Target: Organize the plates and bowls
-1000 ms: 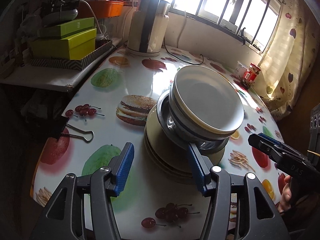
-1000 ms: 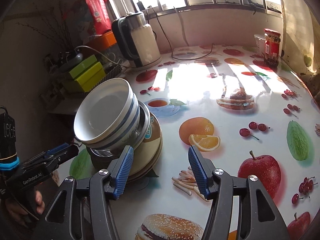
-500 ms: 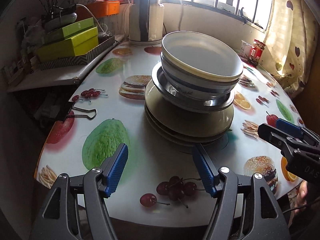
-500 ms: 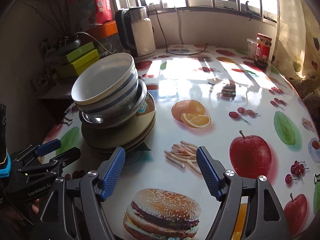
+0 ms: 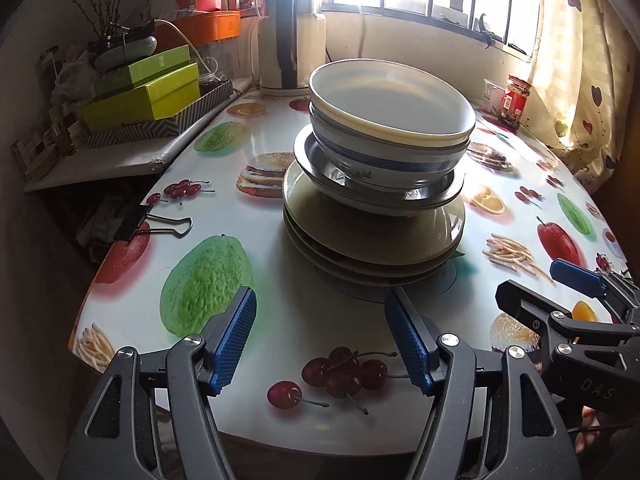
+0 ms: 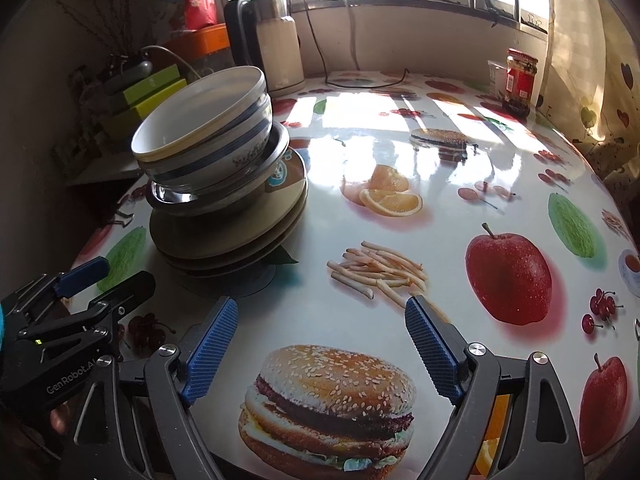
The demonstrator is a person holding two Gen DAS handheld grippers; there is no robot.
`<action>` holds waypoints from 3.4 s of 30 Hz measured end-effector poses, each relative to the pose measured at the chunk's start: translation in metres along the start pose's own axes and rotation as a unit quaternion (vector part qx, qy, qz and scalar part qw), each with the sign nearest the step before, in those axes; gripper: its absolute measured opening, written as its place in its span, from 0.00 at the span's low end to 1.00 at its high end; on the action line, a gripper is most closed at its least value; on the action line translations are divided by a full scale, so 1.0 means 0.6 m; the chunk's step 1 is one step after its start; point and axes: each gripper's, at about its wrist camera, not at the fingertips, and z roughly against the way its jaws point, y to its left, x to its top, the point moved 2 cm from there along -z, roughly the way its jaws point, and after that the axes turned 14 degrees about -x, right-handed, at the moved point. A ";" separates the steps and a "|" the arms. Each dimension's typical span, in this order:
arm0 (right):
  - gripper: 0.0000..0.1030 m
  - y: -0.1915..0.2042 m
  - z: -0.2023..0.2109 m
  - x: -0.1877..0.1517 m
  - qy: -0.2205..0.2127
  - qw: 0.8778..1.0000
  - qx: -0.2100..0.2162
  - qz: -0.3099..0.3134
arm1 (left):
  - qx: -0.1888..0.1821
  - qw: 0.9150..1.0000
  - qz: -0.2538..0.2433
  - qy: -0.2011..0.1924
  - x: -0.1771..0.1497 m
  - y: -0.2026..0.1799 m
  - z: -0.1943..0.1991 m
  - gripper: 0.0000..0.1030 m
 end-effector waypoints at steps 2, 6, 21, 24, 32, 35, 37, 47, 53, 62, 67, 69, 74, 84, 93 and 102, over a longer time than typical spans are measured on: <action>0.84 0.000 -0.002 0.000 0.003 1.000 -0.001 0.000 | 0.001 1.000 0.008 0.000 -0.001 0.004 -0.001 0.65; 0.85 0.001 -0.005 -0.001 0.005 1.000 -0.003 0.000 | 0.012 0.999 0.028 0.023 -0.009 0.015 -0.017 0.65; 0.85 0.007 -0.028 -0.009 0.031 1.000 -0.003 0.004 | 0.005 0.998 0.036 0.045 -0.020 0.020 -0.037 0.65; 0.85 0.009 -0.029 -0.010 0.032 0.999 -0.004 0.007 | 0.007 0.998 0.034 0.047 -0.020 0.019 -0.038 0.65; 0.85 0.011 -0.036 -0.013 0.035 0.999 -0.014 0.012 | 0.014 0.998 0.022 0.051 -0.019 0.012 -0.042 0.65; 0.85 0.009 -0.036 -0.013 0.036 0.999 -0.014 0.009 | 0.015 0.998 0.021 0.051 -0.020 0.011 -0.042 0.65; 0.85 0.009 -0.036 -0.013 0.036 0.999 -0.015 0.008 | 0.015 0.998 0.020 0.051 -0.020 0.011 -0.043 0.65; 0.86 0.010 -0.035 -0.013 0.035 0.999 -0.019 0.006 | 0.015 0.998 0.020 0.051 -0.019 0.011 -0.043 0.65; 0.86 0.010 -0.035 -0.013 0.036 0.999 -0.018 0.005 | 0.015 0.998 0.020 0.051 -0.019 0.011 -0.043 0.65; 0.86 0.009 -0.034 -0.013 0.036 0.999 -0.019 0.004 | 0.015 0.998 0.020 0.050 -0.019 0.011 -0.043 0.65; 0.86 0.009 -0.034 -0.013 0.036 0.999 -0.019 0.005 | 0.015 0.998 0.020 0.050 -0.019 0.011 -0.043 0.65; 0.86 0.009 -0.034 -0.013 0.036 0.999 -0.019 0.005 | 0.015 0.998 0.020 0.050 -0.019 0.011 -0.043 0.65; 0.87 0.009 -0.034 -0.013 0.035 0.999 -0.019 0.005 | 0.015 0.998 0.020 0.050 -0.020 0.011 -0.043 0.65; 0.87 0.009 -0.034 -0.013 0.035 0.999 -0.019 0.004 | 0.015 0.998 0.020 0.050 -0.019 0.011 -0.043 0.66; 0.87 0.009 -0.034 -0.013 0.035 0.999 -0.019 0.004 | 0.015 0.998 0.020 0.050 -0.019 0.011 -0.043 0.66; 0.87 0.010 -0.034 -0.013 0.035 0.999 -0.020 0.004 | 0.015 0.998 0.020 0.050 -0.019 0.011 -0.043 0.66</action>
